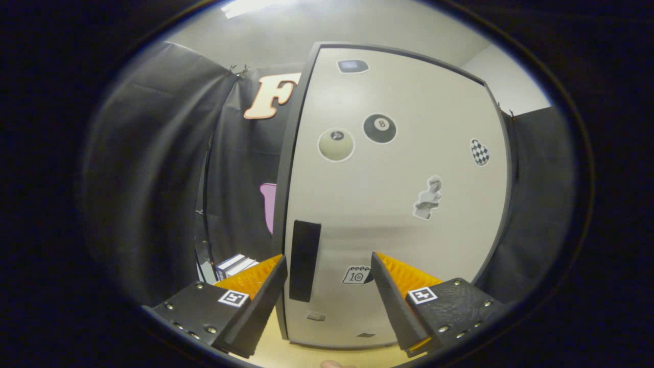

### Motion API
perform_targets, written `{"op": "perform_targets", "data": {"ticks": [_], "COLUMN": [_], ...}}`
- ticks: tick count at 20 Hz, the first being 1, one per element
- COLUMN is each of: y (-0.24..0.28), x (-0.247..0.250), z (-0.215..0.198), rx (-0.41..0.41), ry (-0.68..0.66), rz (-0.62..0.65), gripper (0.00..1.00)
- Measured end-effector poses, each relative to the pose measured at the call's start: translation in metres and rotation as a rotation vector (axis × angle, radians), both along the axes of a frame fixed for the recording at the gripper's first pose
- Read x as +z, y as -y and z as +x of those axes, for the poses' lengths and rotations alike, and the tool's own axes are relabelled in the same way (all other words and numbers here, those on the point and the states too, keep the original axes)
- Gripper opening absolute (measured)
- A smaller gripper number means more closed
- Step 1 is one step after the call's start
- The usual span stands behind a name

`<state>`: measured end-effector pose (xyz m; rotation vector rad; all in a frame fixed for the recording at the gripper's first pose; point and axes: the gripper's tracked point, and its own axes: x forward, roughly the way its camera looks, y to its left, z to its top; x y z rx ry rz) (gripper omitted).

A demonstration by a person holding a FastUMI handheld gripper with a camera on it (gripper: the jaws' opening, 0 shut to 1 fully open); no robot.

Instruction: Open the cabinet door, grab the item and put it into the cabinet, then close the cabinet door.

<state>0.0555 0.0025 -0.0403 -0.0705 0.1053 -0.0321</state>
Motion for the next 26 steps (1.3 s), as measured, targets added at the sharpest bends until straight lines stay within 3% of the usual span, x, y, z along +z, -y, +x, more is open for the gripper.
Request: {"op": "perform_targets", "data": {"ticks": [6,7,15,17,21,23,26], "y": [-0.022,-0.023,-0.020,-0.019,-0.025,-0.026,-0.024], "x": [-0.018,-0.020,-0.031,-0.029,-0.032,-0.029,-0.031], "z": [0.023,0.027,0.046,0.046,0.048,0.049,0.047], "rx": [-0.006,-0.014,-0.084,-0.091,-0.055,-0.062,-0.067], "ry": [-0.023,-0.026,-0.029,-0.021,-0.022,-0.025,-0.033], "rz": [-0.023,-0.028,-0.054,-0.065,-0.052,-0.037,0.002], "gripper": [0.93,0.86,0.69,0.54,0.54,0.34,0.25]}}
